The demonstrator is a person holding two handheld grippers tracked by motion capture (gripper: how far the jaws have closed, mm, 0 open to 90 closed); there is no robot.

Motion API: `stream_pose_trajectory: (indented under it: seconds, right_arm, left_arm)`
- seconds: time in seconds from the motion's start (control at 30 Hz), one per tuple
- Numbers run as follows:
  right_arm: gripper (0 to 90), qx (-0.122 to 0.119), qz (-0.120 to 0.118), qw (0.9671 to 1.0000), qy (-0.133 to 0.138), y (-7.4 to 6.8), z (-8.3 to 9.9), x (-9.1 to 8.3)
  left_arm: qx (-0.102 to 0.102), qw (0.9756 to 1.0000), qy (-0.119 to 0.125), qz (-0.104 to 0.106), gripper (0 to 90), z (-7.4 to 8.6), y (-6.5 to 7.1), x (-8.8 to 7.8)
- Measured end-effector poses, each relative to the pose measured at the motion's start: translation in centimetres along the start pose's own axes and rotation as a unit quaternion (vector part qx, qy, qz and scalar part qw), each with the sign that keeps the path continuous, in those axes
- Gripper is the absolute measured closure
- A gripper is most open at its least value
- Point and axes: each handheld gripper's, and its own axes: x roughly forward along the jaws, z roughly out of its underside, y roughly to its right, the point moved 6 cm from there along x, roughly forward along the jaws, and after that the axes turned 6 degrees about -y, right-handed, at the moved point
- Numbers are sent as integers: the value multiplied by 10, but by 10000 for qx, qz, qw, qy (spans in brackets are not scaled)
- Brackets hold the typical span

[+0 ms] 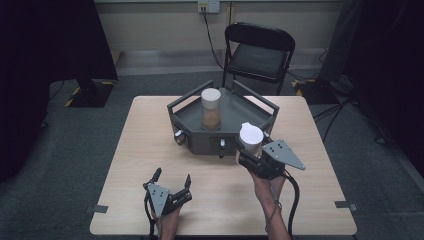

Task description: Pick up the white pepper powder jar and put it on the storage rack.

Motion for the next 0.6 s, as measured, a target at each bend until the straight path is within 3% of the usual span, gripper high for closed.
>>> stream_pose_trajectory:
  seconds: [0.6]
  right_arm:
    - [301, -163, 106, 9998, 19, 9, -29, 30]
  left_arm:
    - [-3, 10000, 0, -29, 21, 0, 1, 0]
